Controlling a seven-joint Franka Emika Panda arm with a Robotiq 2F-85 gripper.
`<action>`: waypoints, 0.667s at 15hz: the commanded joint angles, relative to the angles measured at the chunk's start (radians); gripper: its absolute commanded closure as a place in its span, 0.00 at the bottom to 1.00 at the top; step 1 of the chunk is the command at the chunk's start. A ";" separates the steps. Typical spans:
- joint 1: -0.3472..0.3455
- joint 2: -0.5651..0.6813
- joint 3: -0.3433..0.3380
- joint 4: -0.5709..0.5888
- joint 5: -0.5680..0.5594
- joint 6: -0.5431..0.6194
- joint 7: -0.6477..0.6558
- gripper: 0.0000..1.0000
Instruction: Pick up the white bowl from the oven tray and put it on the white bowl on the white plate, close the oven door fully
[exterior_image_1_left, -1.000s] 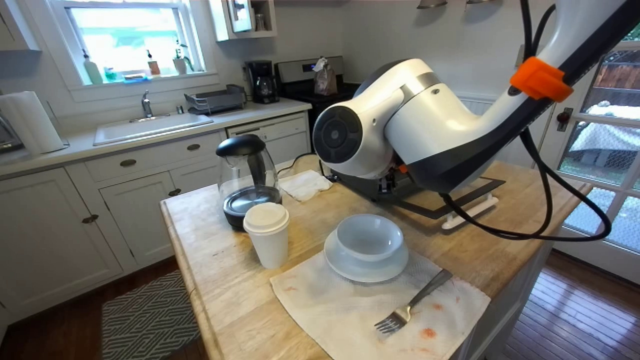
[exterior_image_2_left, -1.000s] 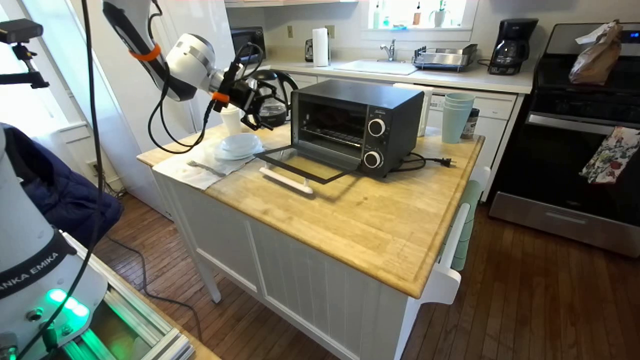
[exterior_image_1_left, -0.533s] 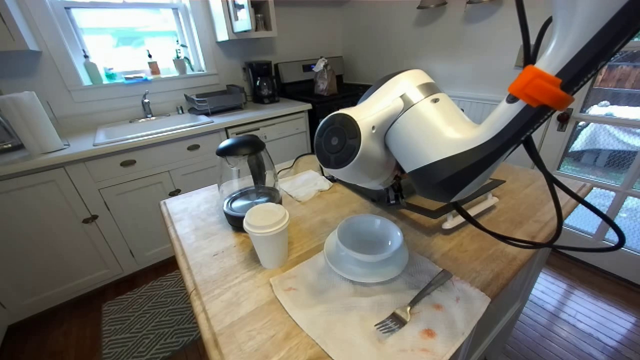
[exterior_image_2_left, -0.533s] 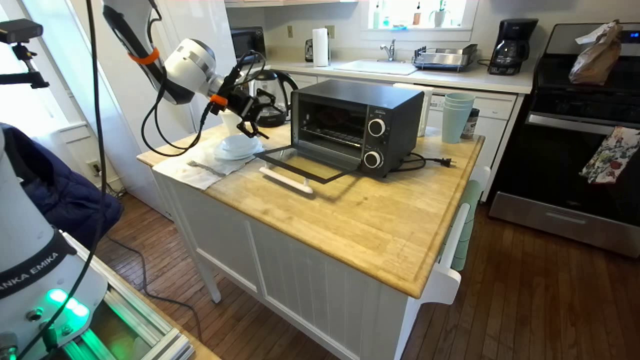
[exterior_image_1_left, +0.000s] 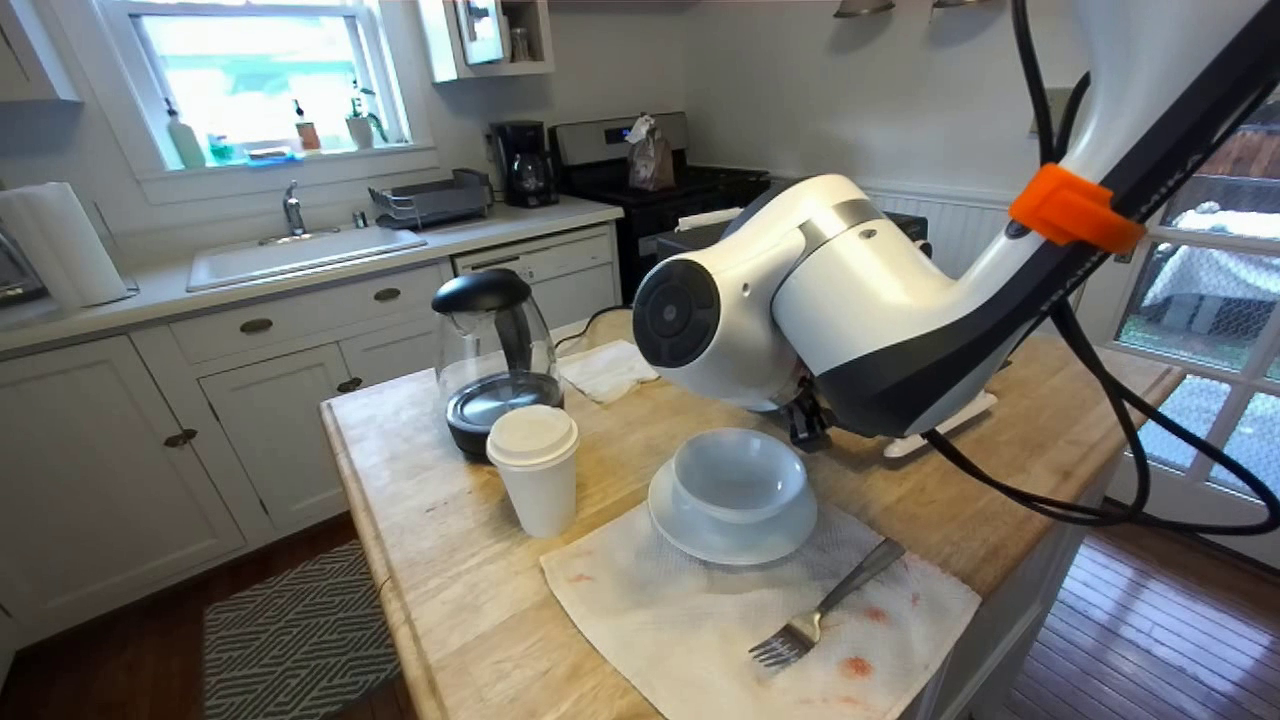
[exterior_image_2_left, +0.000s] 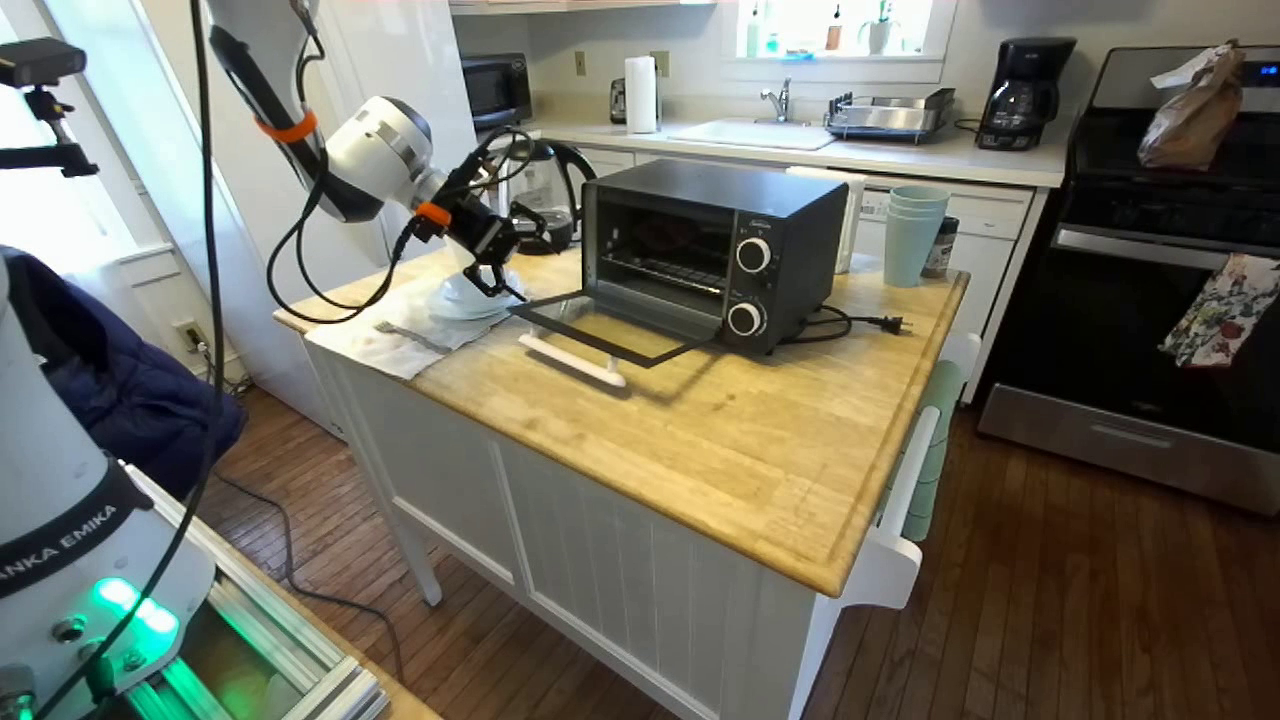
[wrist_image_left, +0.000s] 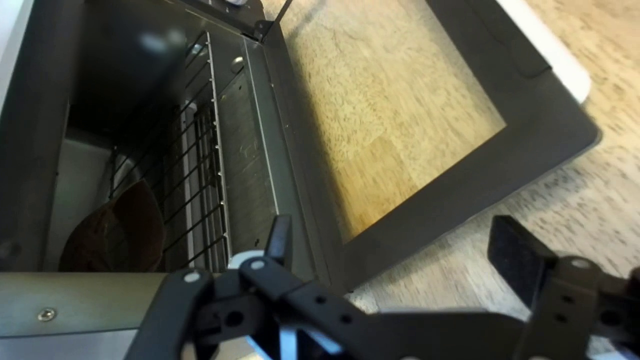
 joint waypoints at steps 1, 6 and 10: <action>-0.006 0.013 0.009 -0.002 0.021 -0.005 -0.039 0.00; -0.004 0.027 0.007 -0.003 0.022 -0.017 -0.060 0.00; 0.004 0.028 -0.003 -0.004 -0.001 -0.059 -0.064 0.00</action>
